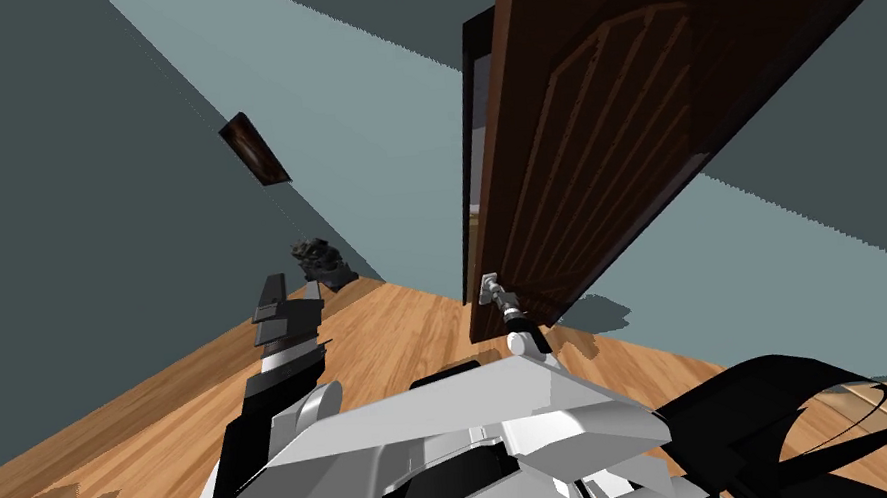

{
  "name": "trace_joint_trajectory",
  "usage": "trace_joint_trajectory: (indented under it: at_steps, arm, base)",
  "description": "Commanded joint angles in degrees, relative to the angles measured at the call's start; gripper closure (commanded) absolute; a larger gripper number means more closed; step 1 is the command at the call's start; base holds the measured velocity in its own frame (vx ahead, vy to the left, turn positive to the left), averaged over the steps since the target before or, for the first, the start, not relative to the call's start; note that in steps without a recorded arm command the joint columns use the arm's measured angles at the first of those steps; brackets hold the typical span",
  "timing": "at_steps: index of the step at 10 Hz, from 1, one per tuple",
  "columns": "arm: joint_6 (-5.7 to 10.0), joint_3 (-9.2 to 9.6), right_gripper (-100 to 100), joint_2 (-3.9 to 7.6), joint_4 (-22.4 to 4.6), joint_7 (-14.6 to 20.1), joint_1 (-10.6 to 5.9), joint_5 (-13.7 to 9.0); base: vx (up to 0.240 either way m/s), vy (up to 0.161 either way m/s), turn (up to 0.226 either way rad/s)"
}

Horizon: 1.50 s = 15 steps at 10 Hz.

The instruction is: Pull the door open

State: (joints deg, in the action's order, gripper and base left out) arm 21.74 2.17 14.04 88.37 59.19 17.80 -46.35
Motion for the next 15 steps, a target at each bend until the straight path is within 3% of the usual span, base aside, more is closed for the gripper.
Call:
trace_joint_trajectory:
  at_steps: [1, 2, 3, 4, 6, 7, 8, 13, 14, 15]
  arm:
    - [-0.13, 1.66, -100, -0.63, -0.1, 0.0, -0.87, 0.4]
    - [-0.07, 1.78, -100, -0.62, -0.1, 0.0, -0.89, 0.4]
    - [0.38, 0.32, -100, -0.09, -0.7, 0.0, -0.42, 0.1]
    - [-1.32, -0.68, -100, 0.49, 0.3, 0.3, 0.25, -0.9]
    - [-2.69, -1.25, -100, 0.84, 1.3, 0.6, 0.66, -1.7]
    - [-2.13, -1.84, -100, 0.87, 0.5, 0.4, 1.09, -1.6]
    - [-2.13, -1.84, 100, 0.87, 0.5, 0.4, 1.09, -1.6]
    - [-2.13, -1.84, 100, 0.87, 0.5, 0.4, 1.09, -1.6]
    - [-1.60, -0.90, -100, 1.53, 0.4, 0.9, 1.22, -1.4]
    - [-1.30, -0.24, -100, 1.85, 0.5, 1.2, 1.25, -1.2]
  base:
    - [-0.056, -0.012, 0.007]
    - [-0.037, -0.017, 0.021]
    - [-0.012, -0.038, -0.036]
    - [0.039, 0.020, -0.108]
    - [0.081, 0.063, -0.069]
    - [0.043, 0.012, -0.058]
    - [-0.004, -0.021, 0.025]
    - [-0.006, -0.003, 0.003]
    - [-0.129, -0.035, 0.147]
    - [-0.206, -0.056, 0.187]
